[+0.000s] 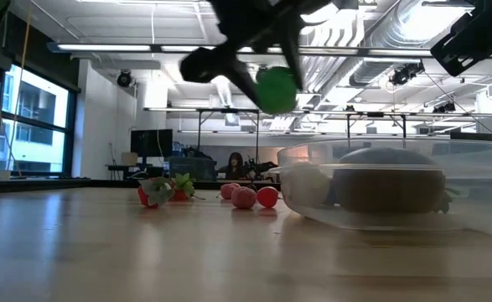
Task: Pick and placing Produce into tupperware
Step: Put the pear into the transparent bin
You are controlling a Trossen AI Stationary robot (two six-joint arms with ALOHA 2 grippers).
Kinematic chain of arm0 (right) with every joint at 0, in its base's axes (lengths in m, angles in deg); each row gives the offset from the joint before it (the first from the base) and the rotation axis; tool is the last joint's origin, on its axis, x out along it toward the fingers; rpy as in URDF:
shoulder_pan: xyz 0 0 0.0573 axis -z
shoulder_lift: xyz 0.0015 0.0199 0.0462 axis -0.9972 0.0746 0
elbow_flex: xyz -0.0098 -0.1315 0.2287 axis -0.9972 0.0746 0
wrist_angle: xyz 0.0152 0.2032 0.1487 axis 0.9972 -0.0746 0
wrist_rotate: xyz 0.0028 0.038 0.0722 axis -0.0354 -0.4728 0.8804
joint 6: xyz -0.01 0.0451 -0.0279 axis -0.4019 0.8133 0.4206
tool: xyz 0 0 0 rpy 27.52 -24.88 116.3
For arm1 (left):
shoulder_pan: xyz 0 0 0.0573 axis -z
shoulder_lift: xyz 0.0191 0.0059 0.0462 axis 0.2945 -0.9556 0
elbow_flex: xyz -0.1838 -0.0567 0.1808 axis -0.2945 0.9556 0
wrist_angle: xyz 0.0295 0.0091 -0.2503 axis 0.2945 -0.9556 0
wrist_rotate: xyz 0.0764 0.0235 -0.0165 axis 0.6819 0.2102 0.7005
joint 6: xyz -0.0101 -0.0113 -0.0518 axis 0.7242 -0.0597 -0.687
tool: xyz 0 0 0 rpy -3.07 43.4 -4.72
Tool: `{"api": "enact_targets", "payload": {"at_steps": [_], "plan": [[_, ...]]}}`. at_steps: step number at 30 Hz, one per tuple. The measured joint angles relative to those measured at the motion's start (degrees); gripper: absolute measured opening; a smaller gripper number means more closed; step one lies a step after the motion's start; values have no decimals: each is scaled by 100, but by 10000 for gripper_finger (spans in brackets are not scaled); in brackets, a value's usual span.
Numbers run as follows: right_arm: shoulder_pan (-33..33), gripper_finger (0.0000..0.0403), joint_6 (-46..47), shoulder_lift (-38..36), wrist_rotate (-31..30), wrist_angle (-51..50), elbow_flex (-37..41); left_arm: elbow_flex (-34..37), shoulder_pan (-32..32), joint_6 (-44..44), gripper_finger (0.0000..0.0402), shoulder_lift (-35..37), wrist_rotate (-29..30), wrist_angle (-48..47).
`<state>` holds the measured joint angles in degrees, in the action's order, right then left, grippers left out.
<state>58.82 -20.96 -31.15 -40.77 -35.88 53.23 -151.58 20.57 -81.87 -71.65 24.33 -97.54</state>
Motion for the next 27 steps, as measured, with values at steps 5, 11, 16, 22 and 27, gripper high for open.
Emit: {"api": "enact_targets", "payload": {"at_steps": [5,11,16,22,27], "plan": [[1,51,0,-1,-1,-33,0,-813,149,285,214,-678,-2,2],[1,51,-2,-1,-1,-91,0,-1337,301,373,214,-1230,-48,-120],[0,51,-1,1,3,-119,0,-1369,346,380,214,-1398,-132,-115],[1,51,-2,1,1,-116,0,-1376,344,446,214,-1375,-151,-299],[1,51,-1,1,-1,-116,0,-1383,346,439,214,-1453,-152,-279]]}}
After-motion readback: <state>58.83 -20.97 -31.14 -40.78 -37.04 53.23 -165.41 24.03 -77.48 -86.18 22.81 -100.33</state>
